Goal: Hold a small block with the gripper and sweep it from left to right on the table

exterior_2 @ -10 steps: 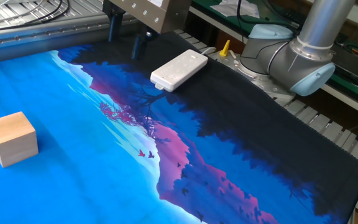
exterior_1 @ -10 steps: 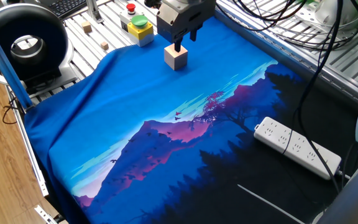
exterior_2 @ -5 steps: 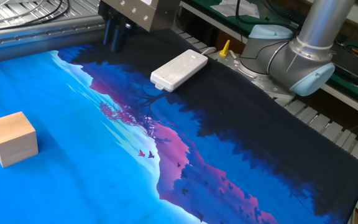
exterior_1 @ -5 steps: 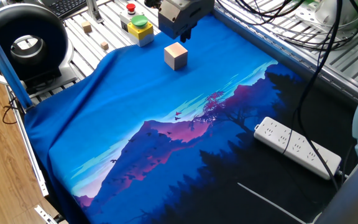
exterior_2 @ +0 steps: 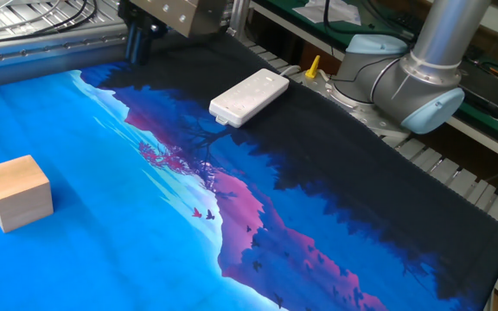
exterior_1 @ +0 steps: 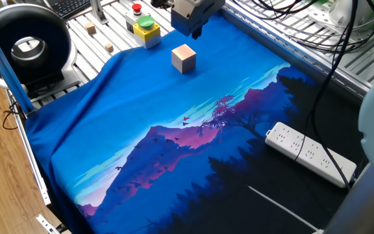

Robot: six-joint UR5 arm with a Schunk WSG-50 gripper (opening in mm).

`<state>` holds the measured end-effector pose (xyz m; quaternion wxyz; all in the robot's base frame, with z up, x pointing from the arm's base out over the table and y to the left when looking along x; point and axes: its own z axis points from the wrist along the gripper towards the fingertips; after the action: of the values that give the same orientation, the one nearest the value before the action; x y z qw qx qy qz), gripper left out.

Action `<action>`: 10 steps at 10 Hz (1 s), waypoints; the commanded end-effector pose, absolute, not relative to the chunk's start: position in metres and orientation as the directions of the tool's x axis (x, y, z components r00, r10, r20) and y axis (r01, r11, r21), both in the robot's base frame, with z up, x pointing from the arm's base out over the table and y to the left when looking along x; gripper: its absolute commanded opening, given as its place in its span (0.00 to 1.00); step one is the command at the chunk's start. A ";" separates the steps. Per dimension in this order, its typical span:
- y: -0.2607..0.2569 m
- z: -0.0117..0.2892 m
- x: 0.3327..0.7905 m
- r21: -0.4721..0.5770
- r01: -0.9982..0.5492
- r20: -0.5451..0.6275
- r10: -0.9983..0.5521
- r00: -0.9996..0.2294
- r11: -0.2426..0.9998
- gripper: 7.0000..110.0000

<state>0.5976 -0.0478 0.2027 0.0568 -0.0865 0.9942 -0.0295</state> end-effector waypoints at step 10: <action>-0.052 0.191 0.605 0.012 -0.150 -0.159 -0.146 -0.976 0.989 0.00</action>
<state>0.6058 -0.0568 0.1898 0.0798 -0.0826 0.9934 0.0002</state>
